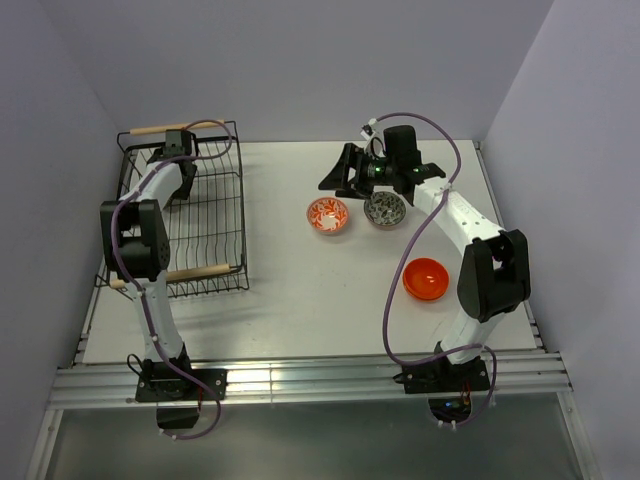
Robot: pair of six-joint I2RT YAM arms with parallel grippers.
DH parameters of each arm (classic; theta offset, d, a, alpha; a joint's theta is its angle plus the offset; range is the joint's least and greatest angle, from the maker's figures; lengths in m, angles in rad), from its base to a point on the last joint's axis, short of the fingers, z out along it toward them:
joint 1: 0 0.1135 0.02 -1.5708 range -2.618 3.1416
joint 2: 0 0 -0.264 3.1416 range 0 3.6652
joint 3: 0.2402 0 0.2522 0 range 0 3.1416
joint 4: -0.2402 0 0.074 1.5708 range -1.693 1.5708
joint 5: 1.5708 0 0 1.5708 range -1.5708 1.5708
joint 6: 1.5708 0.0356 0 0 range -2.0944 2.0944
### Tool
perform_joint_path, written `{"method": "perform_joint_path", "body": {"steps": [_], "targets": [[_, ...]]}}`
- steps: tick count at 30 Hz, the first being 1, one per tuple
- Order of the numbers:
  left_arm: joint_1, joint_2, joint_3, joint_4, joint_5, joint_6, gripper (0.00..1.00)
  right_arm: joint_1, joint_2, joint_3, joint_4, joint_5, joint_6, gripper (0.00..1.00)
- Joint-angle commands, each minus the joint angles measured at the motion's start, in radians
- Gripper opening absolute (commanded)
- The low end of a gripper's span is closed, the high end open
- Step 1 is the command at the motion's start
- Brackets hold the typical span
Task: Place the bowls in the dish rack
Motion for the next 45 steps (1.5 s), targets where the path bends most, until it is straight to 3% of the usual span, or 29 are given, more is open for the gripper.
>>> {"method": "perform_joint_path", "body": {"steps": [1, 8, 22, 31, 32, 45], "targets": [[-0.004, 0.001, 0.045, 0.014, -0.029, 0.012, 0.21, -0.008, 0.01, -0.001, 0.018, -0.016, -0.014, 0.79], [-0.045, -0.004, 0.038, -0.006, -0.015, 0.007, 0.45, -0.009, 0.012, 0.0, 0.018, -0.016, -0.014, 0.79], [-0.056, -0.005, 0.028, -0.045, 0.023, -0.01, 0.75, -0.008, 0.01, 0.003, 0.011, -0.01, -0.019, 0.79], [-0.062, -0.019, 0.038, -0.075, 0.068, -0.028, 0.79, -0.009, 0.016, 0.005, 0.015, -0.01, -0.013, 0.79], [-0.063, -0.022, 0.038, -0.08, 0.072, -0.029, 0.91, -0.008, 0.015, 0.005, 0.015, -0.008, -0.013, 0.79], [-0.065, -0.033, 0.041, -0.114, 0.122, -0.04, 0.95, -0.009, 0.012, 0.008, 0.006, -0.005, -0.018, 0.79]]}}
